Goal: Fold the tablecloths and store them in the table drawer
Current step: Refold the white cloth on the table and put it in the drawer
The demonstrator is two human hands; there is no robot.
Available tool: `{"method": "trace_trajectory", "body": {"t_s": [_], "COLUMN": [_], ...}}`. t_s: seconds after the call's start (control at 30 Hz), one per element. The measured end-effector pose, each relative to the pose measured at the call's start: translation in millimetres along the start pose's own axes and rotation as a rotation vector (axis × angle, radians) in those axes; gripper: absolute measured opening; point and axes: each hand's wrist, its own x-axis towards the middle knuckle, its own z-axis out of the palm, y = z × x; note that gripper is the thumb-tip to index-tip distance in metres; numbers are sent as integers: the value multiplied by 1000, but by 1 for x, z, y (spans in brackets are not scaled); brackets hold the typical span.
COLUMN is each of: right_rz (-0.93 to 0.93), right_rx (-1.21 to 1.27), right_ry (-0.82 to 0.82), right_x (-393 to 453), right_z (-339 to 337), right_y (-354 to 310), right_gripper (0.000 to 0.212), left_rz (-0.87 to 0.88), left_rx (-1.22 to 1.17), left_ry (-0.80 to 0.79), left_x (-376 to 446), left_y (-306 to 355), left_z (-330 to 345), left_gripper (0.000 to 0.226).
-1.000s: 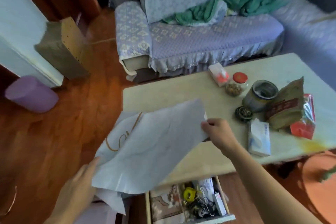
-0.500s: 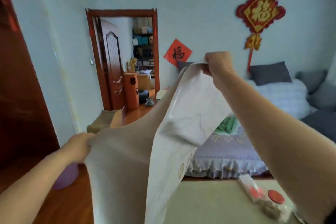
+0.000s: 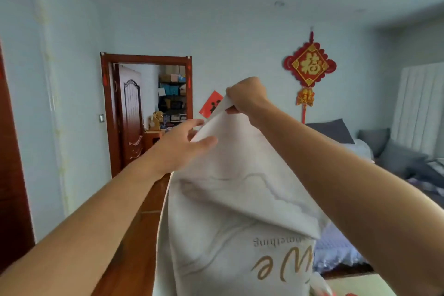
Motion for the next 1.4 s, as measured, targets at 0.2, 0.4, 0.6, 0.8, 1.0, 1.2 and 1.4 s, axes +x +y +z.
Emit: {"method": "trace_trajectory", "body": {"t_s": [0.2, 0.4, 0.6, 0.8, 1.0, 1.2, 1.4], "right_rz": [-113, -230, -215, -250, -216, -225, -243], "right_rx": [-283, -243, -541, -499, -435, -418, -400], "right_ry": [-103, -123, -283, -243, -160, -161, -164], "right_x": [-37, -68, -83, -84, -90, -97, -99], "right_z": [-27, -118, -147, -137, -133, -130, -126], "right_y": [14, 115, 163, 145, 147, 141, 137], "right_gripper": [16, 33, 32, 25, 23, 15, 12], "left_rz": [289, 122, -108, -178, 181, 242, 101], "left_rx": [324, -7, -409, -438, -221, -97, -101], "left_ry": [344, 235, 12, -160, 226, 313, 319], "left_x": [56, 48, 35, 15, -8, -19, -20], "left_y": [37, 14, 26, 36, 28, 13, 10], "left_z": [61, 117, 124, 119, 132, 137, 133], "left_gripper": [5, 11, 31, 34, 51, 62, 35]}}
